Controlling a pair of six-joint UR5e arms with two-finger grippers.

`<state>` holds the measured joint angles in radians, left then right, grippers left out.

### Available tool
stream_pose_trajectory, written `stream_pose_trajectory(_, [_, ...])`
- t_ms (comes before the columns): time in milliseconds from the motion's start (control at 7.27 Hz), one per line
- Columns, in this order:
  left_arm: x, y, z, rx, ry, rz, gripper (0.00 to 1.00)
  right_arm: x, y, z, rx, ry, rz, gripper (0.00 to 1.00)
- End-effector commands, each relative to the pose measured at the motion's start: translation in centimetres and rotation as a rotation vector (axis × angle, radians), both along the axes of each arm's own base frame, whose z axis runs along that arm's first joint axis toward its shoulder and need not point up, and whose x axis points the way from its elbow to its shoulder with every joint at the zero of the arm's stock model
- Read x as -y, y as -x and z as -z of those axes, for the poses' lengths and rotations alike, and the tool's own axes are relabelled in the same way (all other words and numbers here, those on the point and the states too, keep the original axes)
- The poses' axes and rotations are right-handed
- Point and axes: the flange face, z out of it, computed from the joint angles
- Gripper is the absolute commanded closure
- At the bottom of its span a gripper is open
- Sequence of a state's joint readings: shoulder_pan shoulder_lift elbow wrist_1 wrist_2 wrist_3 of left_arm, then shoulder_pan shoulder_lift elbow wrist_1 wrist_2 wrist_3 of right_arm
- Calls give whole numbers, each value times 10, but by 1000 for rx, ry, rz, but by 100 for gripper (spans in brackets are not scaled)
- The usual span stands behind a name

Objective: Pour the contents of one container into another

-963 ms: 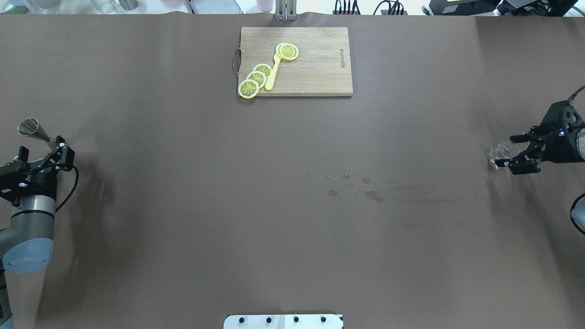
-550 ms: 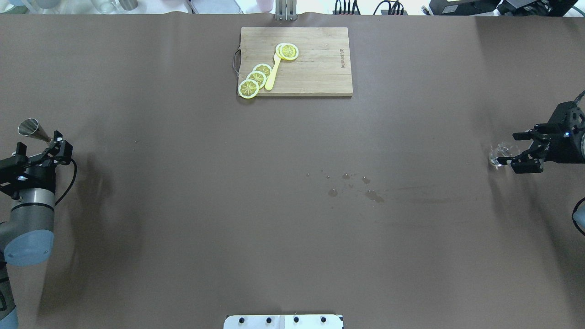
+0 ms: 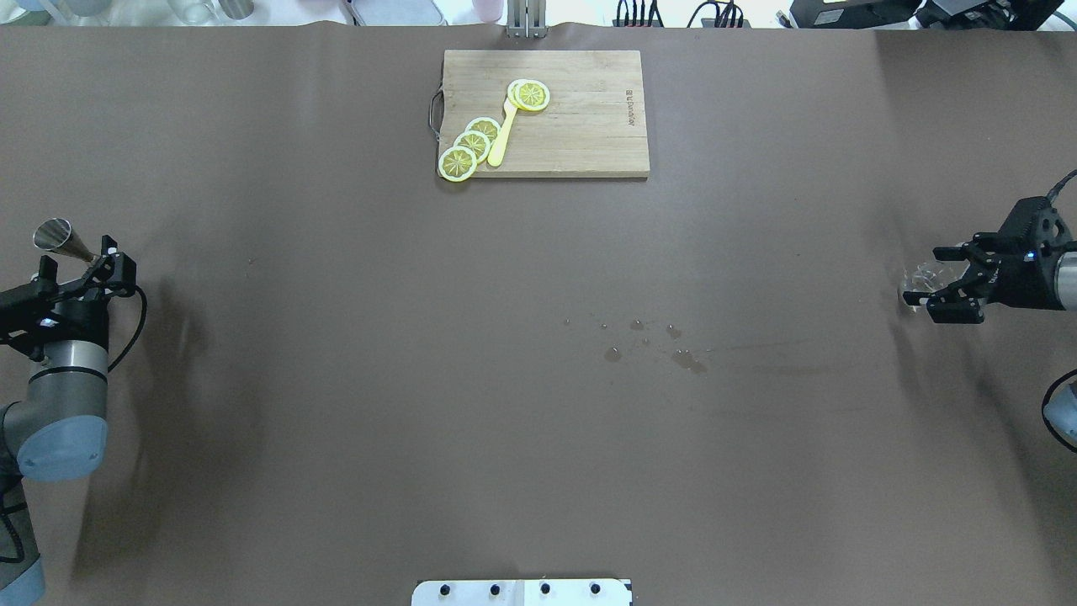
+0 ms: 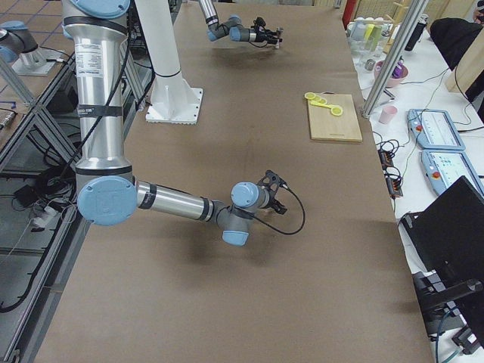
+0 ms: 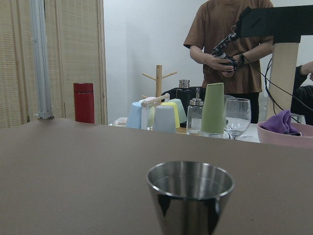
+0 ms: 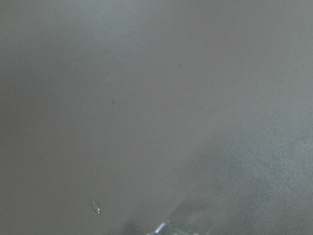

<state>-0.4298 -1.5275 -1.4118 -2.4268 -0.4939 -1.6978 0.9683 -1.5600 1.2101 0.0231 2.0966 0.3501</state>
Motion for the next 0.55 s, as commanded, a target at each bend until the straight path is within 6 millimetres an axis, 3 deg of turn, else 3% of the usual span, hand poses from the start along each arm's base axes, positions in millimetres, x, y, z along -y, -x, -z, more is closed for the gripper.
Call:
stream_pose_trajectory(0, [2, -3, 4, -7, -3, 1, 42, -4, 4, -2, 14, 6, -7, 0])
stream_pose_trajectory(275, [3, -2, 4, -7, -3, 3, 54, -8, 2, -15, 13, -2, -5, 4])
stream_pose_trajectory(413, [2, -2, 2, -4, -2, 3, 56, -9, 1, -18, 13, -2, -5, 7])
